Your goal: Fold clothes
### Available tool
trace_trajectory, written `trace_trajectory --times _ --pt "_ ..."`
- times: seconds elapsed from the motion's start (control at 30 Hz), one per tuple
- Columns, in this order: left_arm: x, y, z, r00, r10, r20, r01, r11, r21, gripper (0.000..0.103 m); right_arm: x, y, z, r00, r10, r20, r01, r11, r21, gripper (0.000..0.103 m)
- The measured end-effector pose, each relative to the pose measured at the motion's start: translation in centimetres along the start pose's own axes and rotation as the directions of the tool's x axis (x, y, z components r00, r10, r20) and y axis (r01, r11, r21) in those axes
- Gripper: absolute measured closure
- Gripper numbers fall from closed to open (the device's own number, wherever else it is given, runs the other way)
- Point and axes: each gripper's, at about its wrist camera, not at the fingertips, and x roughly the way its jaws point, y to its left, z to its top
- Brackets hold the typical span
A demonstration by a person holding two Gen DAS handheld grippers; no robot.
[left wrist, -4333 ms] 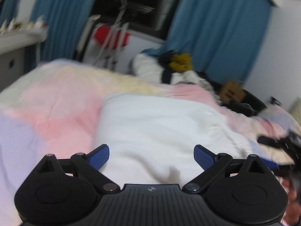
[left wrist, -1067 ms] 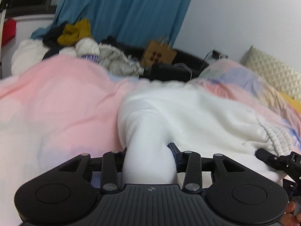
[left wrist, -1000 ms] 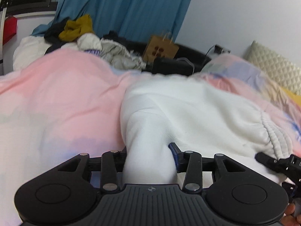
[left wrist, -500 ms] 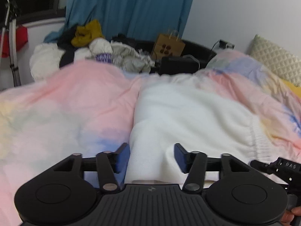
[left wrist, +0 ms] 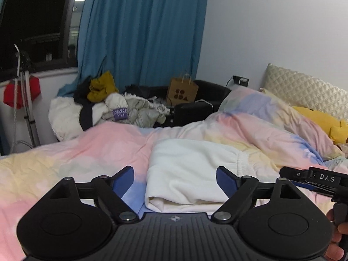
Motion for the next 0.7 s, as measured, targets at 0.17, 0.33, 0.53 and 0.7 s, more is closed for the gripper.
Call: trace_trajectory --times 0.17,0.33,0.53,0.7 --pt "-6.2 -0.6 -0.4 0.999 0.023 0.030 -0.023 1.000 0.003 0.015 -4.3 4.0 -0.4 0.999 0.045 0.013 -0.043 0.993 -0.108 0.049" --pt "-11.5 -0.5 -2.0 0.995 0.047 0.083 -0.048 0.999 0.012 0.003 -7.4 7.3 -1.9 0.997 0.071 0.040 -0.061 0.976 -0.209 0.049" --pt "-15.4 -0.2 -4.9 0.989 0.107 0.103 -0.112 0.993 0.047 0.000 -8.2 8.9 -4.5 0.995 0.080 0.062 -0.060 0.961 -0.271 0.043" --pt "-16.9 0.8 -7.4 0.989 0.108 0.098 -0.110 0.994 0.010 0.000 -7.8 8.8 -7.0 0.997 0.052 0.061 -0.034 0.963 -0.266 0.016"
